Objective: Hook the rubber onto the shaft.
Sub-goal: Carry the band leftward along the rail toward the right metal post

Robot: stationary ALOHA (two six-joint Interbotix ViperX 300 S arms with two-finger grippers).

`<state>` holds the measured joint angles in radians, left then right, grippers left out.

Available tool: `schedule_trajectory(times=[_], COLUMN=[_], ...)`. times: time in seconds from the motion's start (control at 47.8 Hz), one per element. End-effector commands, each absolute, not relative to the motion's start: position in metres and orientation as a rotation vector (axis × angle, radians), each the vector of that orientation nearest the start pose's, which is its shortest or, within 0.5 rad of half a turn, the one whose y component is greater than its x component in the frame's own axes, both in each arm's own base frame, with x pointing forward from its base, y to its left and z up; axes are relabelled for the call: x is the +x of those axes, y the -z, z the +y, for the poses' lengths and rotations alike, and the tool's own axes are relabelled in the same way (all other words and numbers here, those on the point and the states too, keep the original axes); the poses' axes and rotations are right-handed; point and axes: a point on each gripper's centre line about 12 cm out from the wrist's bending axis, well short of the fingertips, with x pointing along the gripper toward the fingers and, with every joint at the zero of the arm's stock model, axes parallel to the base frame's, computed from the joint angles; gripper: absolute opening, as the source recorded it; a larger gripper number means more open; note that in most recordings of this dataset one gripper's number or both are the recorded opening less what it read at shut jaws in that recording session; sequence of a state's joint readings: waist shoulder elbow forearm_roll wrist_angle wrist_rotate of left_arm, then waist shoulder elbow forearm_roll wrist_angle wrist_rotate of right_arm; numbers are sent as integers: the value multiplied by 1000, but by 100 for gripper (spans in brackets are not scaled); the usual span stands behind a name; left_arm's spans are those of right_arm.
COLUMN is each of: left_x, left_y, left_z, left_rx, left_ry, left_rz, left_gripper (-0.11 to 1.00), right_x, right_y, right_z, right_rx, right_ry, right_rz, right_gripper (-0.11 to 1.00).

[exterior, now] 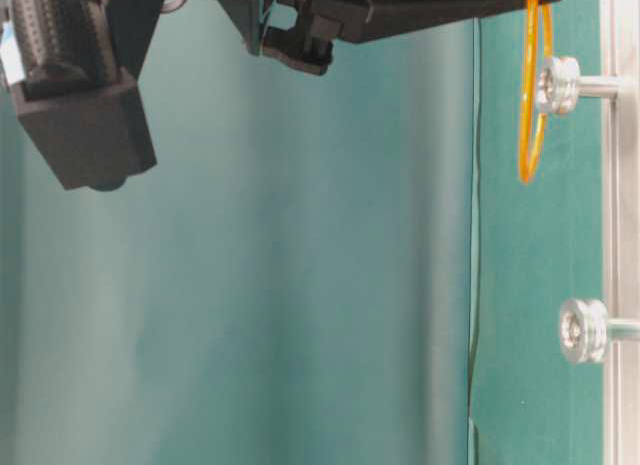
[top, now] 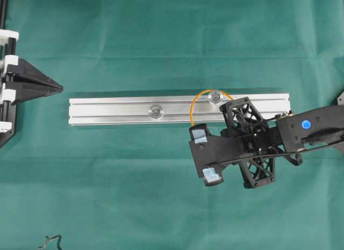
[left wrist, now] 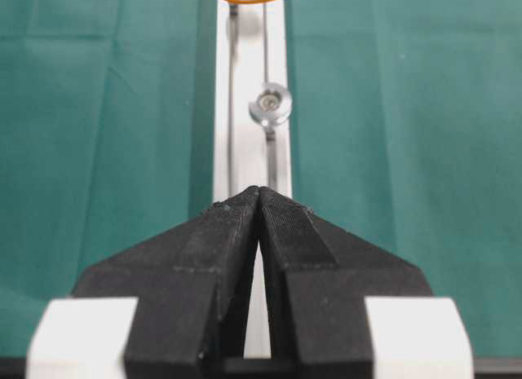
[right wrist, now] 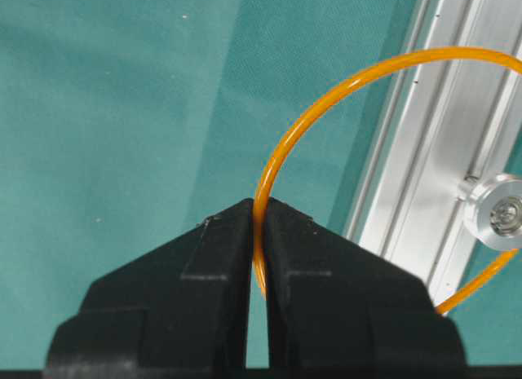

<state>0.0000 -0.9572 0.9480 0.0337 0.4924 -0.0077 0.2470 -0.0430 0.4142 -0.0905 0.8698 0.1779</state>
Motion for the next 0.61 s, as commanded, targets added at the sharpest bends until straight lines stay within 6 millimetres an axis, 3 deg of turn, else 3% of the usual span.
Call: schedule_trajectory(times=[0.0, 0.586], left_x=[197, 197], left_y=[-309, -309], left_z=[1, 1], left_rx=[29, 29], left_ry=[-8, -8], left_rz=[449, 449], left_gripper=[0, 0], right_x=[358, 357], right_y=[-219, -219], right_z=[86, 88], right_rx=[-83, -20], right_ry=[-89, -49], right_rz=[1197, 1201], right_gripper=[6, 6])
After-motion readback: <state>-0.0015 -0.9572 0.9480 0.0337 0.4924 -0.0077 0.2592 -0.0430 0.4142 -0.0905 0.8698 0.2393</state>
